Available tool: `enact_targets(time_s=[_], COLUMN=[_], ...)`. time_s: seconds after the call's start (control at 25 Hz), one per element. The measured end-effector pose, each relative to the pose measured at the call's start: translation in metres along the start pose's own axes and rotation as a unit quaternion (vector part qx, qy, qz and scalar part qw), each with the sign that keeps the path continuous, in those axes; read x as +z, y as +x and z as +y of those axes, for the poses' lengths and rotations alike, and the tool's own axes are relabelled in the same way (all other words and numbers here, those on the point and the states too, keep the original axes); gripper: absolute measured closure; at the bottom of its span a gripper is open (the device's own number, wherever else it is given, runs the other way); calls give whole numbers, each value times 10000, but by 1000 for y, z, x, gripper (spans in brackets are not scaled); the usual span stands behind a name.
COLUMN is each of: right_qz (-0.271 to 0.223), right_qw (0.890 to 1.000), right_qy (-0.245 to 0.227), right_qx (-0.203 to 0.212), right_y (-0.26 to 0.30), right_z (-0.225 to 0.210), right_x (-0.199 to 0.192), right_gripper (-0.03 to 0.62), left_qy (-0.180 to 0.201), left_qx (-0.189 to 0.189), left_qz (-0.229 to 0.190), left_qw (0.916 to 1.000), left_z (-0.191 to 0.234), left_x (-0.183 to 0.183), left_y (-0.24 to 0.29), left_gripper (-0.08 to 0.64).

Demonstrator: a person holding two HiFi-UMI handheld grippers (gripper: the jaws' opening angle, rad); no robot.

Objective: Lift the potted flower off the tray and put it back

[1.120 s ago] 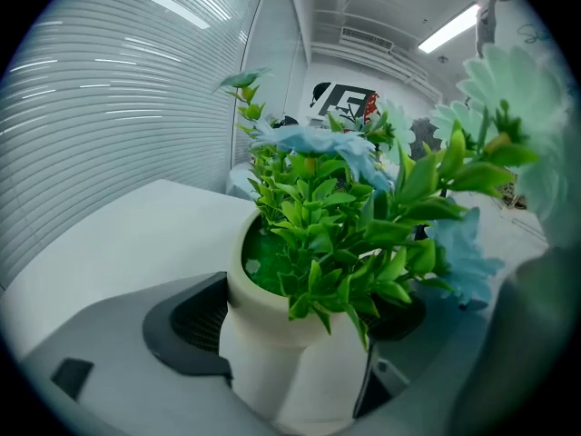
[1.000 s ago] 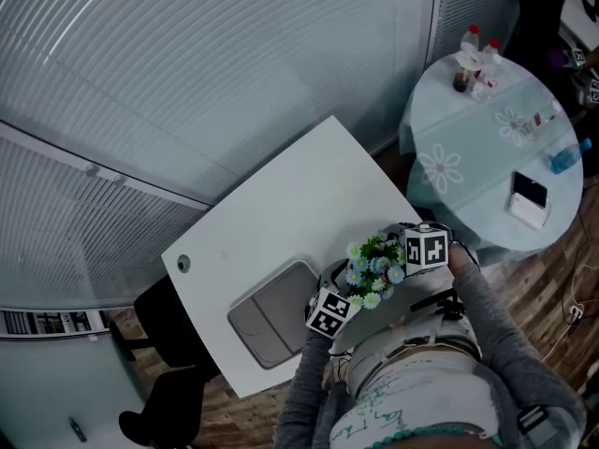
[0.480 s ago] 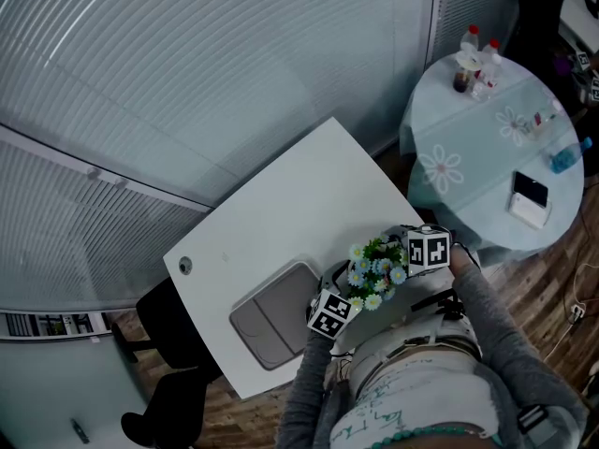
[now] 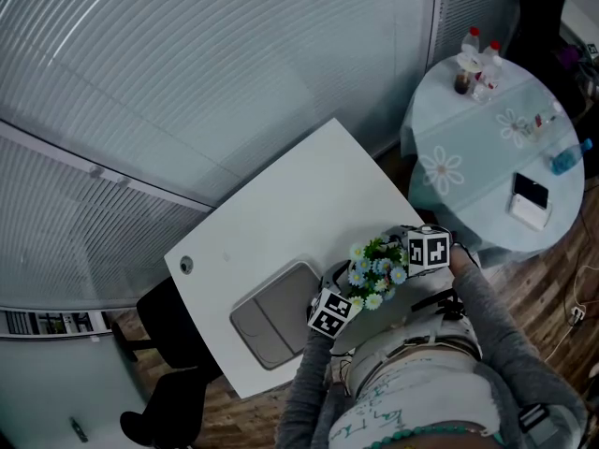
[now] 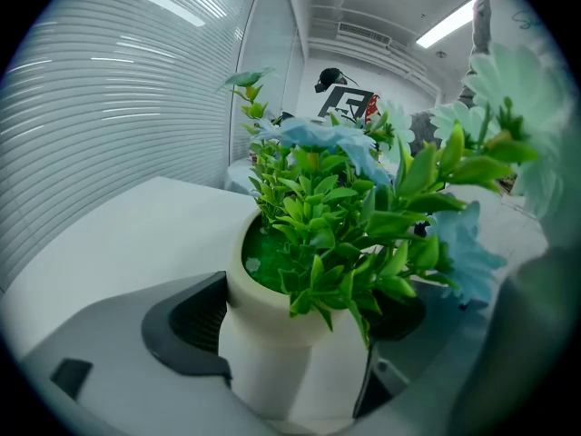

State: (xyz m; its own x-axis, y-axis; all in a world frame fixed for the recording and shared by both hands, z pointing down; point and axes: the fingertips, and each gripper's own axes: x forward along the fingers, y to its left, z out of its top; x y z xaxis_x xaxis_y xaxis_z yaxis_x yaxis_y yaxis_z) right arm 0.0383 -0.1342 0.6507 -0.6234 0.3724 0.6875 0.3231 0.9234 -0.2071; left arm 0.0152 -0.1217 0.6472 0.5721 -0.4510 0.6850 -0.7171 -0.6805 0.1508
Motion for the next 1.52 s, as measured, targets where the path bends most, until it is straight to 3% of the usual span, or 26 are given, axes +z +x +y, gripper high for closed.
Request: enact_targets(time_s=[1.52], right_qz=[-132], right_qw=[9999], right_qy=[36], right_qx=[6], right_y=[1], right_z=[0], right_x=[3], right_gripper=[195], left_qy=[-108], left_qx=[-127], left_qz=[22], left_qw=[9999], left_z=[0], left_x=[-1], left_y=[-1], left_gripper=[117])
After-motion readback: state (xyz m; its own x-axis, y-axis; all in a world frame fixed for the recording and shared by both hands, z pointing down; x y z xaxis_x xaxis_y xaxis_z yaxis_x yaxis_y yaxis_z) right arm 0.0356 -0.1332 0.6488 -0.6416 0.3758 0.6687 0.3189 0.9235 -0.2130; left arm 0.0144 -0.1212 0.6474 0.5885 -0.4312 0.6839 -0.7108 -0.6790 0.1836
